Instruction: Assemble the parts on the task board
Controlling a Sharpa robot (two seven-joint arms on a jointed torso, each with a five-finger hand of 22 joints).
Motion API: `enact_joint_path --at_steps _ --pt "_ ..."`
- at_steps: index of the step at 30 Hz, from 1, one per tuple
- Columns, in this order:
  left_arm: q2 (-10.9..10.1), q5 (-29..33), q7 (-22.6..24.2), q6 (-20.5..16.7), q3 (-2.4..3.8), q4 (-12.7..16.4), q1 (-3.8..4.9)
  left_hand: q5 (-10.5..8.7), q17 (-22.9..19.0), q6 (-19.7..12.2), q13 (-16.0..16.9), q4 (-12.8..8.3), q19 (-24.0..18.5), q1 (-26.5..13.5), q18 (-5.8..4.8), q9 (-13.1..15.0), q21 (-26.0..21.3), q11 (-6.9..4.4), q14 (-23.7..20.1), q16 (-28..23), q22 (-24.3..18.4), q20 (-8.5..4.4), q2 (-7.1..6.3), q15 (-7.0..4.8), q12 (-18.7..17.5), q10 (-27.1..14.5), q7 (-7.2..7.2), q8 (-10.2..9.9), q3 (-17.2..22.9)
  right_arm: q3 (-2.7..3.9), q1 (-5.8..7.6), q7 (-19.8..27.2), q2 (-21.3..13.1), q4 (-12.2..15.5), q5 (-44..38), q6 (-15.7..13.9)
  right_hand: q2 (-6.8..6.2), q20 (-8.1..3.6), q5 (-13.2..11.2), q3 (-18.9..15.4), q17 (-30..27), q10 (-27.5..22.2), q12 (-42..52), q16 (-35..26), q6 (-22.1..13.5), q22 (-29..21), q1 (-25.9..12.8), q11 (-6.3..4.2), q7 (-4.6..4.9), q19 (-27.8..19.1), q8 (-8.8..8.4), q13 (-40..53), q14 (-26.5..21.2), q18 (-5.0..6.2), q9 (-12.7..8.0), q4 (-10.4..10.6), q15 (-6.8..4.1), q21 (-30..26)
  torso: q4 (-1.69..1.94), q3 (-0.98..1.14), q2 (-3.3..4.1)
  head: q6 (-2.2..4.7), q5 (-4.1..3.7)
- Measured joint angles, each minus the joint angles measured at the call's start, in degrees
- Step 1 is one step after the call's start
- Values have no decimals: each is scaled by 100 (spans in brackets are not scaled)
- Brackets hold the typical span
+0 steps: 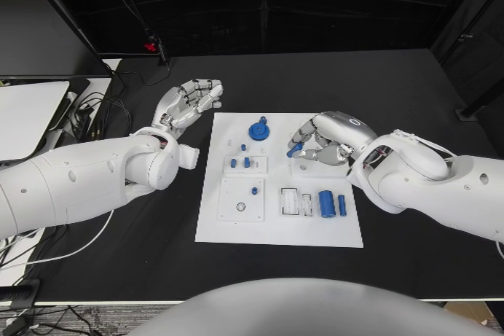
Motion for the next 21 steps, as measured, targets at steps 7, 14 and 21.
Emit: enact_joint_path --at_steps 7,14,21 --pt "6 0 1 1 0 -3 -1 0 -8 0 0 0 0 0 0 0 0 0 0 0 0 0 0 0 0 0 0 0 0 3 0 233 469 -138 285 -19 8 0 6 0 0 0 -22 0 0 0 8 0 0 0 -4 2 0 0 -5 0 0 0 1 1 2 0 102" --pt "7 1 2 1 0 -3 -2 22 -14 0 -5 0 0 0 0 -5 0 0 0 0 -1 0 0 0 0 0 0 0 0 -3 -45 440 1059 -284 452 179 24 1 6 0 0 0 -42 -1 -7 0 24 0 3 0 -7 2 0 0 -3 0 0 0 -1 5 6 0 358" --pt "7 1 2 1 0 0 -2 22 -16 0 -5 0 0 3 0 -5 0 0 0 2 -4 0 3 0 0 0 0 0 0 -14 -184 572 1347 -326 389 600 29 1 5 10 0 0 -68 -2 -9 0 29 0 3 0 -43 0 0 0 -3 11 0 0 -1 5 5 0 532"
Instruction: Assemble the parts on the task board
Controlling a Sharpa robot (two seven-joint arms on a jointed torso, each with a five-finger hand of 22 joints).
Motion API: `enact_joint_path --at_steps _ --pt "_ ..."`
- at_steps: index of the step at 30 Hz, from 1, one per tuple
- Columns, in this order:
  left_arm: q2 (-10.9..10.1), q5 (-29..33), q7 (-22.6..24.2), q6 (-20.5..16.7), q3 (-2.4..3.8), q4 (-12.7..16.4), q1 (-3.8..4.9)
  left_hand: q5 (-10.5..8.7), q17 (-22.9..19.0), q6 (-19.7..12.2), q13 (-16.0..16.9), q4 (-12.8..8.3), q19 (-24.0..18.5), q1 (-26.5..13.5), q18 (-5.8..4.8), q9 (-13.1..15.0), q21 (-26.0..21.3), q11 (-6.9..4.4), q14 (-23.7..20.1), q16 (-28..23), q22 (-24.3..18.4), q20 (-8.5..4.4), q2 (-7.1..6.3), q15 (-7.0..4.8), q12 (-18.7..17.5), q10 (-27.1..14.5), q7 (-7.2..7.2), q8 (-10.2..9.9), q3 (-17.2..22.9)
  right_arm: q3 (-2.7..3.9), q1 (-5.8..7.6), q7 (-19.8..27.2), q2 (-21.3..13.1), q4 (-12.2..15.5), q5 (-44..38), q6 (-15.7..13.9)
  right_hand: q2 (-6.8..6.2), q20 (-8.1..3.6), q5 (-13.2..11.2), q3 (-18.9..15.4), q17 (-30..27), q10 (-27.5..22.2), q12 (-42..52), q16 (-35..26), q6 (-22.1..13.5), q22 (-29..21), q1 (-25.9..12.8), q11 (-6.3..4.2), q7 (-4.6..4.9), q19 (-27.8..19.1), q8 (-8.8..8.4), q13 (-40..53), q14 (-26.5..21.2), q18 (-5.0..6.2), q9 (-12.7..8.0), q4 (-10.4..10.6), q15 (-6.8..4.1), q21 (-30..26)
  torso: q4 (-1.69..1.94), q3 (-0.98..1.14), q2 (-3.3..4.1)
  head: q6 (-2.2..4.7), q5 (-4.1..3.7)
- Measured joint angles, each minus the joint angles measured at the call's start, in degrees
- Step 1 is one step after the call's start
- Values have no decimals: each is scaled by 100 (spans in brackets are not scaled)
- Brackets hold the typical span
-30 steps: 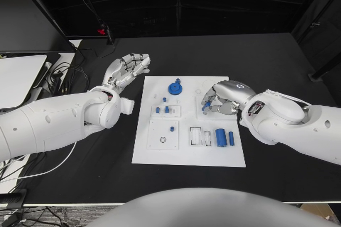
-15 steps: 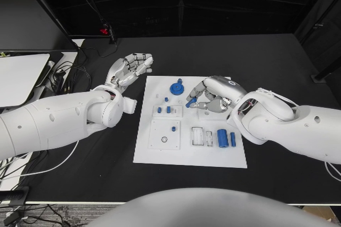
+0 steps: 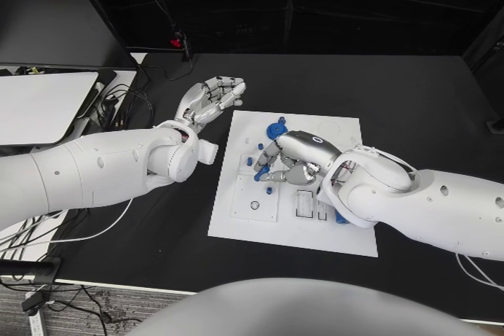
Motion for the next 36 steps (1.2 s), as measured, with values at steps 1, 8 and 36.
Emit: enact_joint_path --at_steps 1,8,36 --pt "0 0 0 0 0 0 -1 0 -5 0 0 0 0 14 0 0 0 0 0 20 0 0 13 0 0 0 0 0 0 0 -18 16 25 -11 -31 60 0 0 0 5 0 0 -9 0 0 0 0 0 0 0 -6 0 0 0 0 5 0 0 -1 -1 0 0 17" --pt "2 0 0 0 0 0 -3 0 -5 0 0 0 0 20 0 0 0 0 0 20 0 0 20 0 0 0 0 0 0 -5 -146 103 208 -71 -400 514 0 0 -3 21 0 0 -33 20 -2 0 0 0 -1 0 -17 -5 0 0 -1 -11 0 0 -7 -4 -2 0 77" --pt "9 0 0 3 0 -2 -5 24 -24 0 -5 0 0 20 0 1 0 21 0 20 -12 0 20 0 34 -21 0 24 0 -18 -320 66 354 -209 -1500 1014 -15 1 9 39 3 0 -98 23 12 0 77 0 15 0 -50 0 0 0 -22 -31 0 0 -6 -3 1 0 -17"
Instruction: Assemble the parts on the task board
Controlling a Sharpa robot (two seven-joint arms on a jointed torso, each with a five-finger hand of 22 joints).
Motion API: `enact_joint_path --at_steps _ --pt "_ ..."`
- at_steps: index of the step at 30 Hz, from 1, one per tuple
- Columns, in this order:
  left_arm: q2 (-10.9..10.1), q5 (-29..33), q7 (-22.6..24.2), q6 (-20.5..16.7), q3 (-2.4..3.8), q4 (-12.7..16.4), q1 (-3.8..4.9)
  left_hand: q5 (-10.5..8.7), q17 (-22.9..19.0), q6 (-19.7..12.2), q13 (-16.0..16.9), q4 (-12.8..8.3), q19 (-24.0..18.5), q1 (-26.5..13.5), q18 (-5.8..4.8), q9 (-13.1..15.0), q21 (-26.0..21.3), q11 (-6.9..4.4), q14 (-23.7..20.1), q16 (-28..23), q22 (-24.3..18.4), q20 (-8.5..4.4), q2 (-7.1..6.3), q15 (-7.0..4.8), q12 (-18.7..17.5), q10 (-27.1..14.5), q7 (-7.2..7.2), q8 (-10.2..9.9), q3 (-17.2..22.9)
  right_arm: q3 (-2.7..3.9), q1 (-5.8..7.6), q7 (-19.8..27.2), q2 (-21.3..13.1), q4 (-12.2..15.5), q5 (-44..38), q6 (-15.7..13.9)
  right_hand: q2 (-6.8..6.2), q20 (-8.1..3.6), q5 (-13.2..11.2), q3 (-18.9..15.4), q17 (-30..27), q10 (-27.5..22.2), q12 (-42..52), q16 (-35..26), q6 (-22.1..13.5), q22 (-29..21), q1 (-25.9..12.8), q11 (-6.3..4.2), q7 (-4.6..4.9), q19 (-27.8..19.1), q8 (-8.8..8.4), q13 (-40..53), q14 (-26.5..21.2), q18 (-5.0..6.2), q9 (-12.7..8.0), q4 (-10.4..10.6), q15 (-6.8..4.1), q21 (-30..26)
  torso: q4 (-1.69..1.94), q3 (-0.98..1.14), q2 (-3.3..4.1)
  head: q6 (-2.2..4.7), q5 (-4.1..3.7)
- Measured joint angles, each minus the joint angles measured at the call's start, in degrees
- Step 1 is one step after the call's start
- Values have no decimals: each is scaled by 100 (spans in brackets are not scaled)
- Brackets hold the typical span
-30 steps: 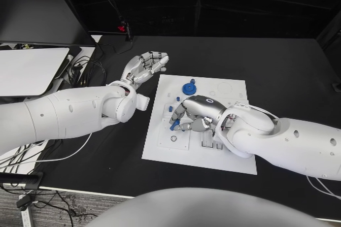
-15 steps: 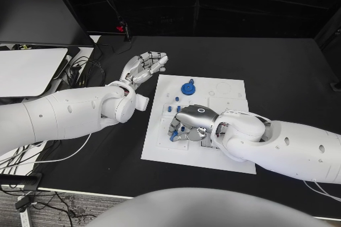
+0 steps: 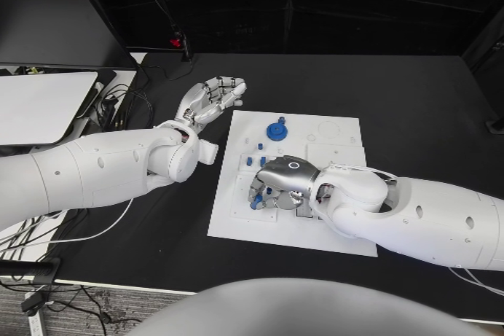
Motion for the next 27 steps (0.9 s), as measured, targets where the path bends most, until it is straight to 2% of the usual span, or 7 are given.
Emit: enact_joint_path --at_steps 14,27 --pt "-3 0 0 0 0 1 -1 0 0 0 0 0 0 0 1 0 0 0 0 0 0 0 0 0 0 0 0 0 0 0 -22 -4 82 -82 -182 4 6 0 -1 -1 -1 21 -11 0 -22 0 6 21 17 0 -30 -4 0 -1 -9 0 0 -24 1 -5 -2 0 -4" --pt "4 0 0 6 0 -5 -1 22 -8 -20 -7 0 0 0 0 -5 0 -20 -20 22 -5 0 0 -19 0 -21 20 -1 0 -1 -32 -98 97 -49 -482 141 7 0 -12 37 -1 20 -35 0 -25 0 7 21 14 0 -36 1 0 0 -27 -2 0 -24 1 -1 -4 0 -18"
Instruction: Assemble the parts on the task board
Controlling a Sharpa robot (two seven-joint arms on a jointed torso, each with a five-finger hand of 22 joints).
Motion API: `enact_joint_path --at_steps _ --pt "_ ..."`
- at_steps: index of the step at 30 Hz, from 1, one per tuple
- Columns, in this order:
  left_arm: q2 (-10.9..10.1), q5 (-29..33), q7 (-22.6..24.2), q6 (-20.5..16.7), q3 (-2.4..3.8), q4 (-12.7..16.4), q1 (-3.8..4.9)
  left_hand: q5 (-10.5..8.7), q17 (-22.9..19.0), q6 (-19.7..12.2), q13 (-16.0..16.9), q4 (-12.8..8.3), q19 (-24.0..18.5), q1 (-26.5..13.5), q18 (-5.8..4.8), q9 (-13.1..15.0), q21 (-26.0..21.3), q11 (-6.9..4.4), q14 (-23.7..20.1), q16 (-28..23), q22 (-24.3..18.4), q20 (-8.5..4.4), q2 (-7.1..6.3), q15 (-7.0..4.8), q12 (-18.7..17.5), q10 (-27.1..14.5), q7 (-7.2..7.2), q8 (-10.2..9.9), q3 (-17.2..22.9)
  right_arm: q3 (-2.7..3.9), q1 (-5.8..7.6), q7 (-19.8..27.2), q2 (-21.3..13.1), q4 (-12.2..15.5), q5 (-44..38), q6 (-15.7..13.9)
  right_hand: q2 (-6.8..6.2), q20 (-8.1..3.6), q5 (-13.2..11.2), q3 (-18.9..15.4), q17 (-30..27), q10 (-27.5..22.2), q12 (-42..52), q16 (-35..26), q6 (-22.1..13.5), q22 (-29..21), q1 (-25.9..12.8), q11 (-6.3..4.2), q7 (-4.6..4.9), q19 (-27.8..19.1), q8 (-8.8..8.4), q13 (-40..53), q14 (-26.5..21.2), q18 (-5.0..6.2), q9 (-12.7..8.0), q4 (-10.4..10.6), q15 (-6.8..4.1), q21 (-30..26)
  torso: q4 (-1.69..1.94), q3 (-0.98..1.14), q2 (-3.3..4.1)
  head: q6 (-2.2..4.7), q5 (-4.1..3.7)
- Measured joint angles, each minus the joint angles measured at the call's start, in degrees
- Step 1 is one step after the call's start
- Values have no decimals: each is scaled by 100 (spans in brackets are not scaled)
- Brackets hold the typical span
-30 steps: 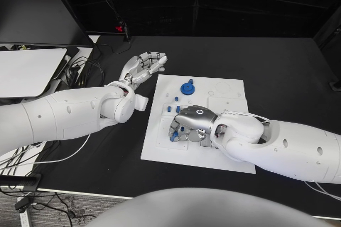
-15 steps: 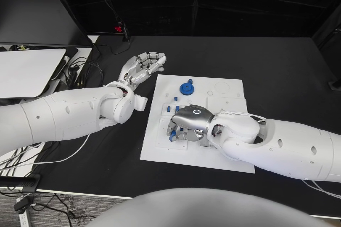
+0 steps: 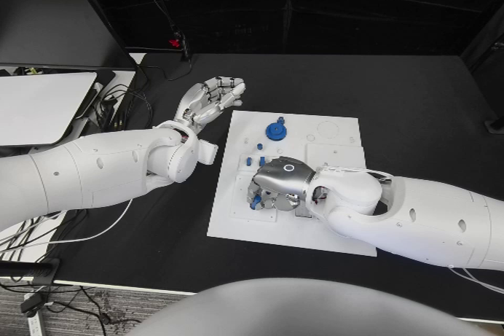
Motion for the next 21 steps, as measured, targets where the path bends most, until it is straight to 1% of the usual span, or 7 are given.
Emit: enact_joint_path --at_steps 7,9,11,12,15,19,21 --pt "4 0 0 3 0 -3 0 0 0 0 0 0 0 0 0 0 0 0 0 0 0 0 0 0 0 0 0 0 0 3 0 -31 31 10 -124 37 1 13 -8 1 0 -3 -21 0 -69 0 1 3 57 -13 -80 15 0 0 -8 -1 0 -23 -3 -1 0 0 -14" --pt "4 0 0 3 0 -4 0 0 0 0 0 0 0 0 0 0 0 0 0 0 0 0 0 0 0 0 0 0 0 2 0 -37 43 8 -151 39 1 24 5 9 -1 -76 -56 0 -147 0 0 72 128 -24 -149 15 11 0 -42 7 15 -45 -4 -2 0 0 -14" --pt "5 0 0 4 0 -5 0 0 0 0 0 0 0 0 0 0 0 0 0 0 0 0 0 0 0 0 0 0 0 -3 -5 -42 57 2 -177 39 -2 52 33 -19 0 -192 -58 -15 -273 0 -3 112 164 -51 -231 10 10 0 -72 53 75 -100 -4 -3 0 0 -18" --pt "5 0 0 4 0 -5 -1 0 0 0 0 0 0 0 0 0 0 0 0 0 0 0 0 0 0 0 0 0 0 -3 -8 -43 61 0 -187 39 -34 54 50 -37 -1 -257 -53 -38 -323 0 -35 128 195 -54 -265 6 7 0 -86 85 76 -112 -4 -3 0 0 -19" --pt "5 0 0 5 0 -5 -1 0 0 0 1 0 0 0 0 0 0 0 0 0 0 0 0 0 0 0 0 0 0 -4 -9 -46 66 -10 -213 37 -263 106 46 -190 -1 -415 -53 -91 -530 0 -340 225 277 -106 -387 4 0 0 -114 115 146 -231 -4 -3 0 0 -19" --pt "3 0 0 6 0 -5 -2 0 1 0 0 0 0 0 0 0 0 0 0 0 0 0 0 0 0 0 0 0 0 -4 -9 -34 67 -18 -222 21 -406 156 46 -366 -1 -536 -53 -163 -683 0 -719 267 339 -156 -429 5 0 0 -117 105 186 -354 -4 -3 0 0 -13" --pt "-1 0 0 6 0 -3 -2 0 0 0 1 0 0 0 0 0 0 0 0 0 0 0 0 0 0 0 0 0 0 -4 -9 -13 67 -22 -214 3 -453 166 46 -440 -1 -537 -53 -199 -723 0 -854 267 325 -166 -429 10 0 7 -116 99 186 -401 -4 -3 -1 0 -10"
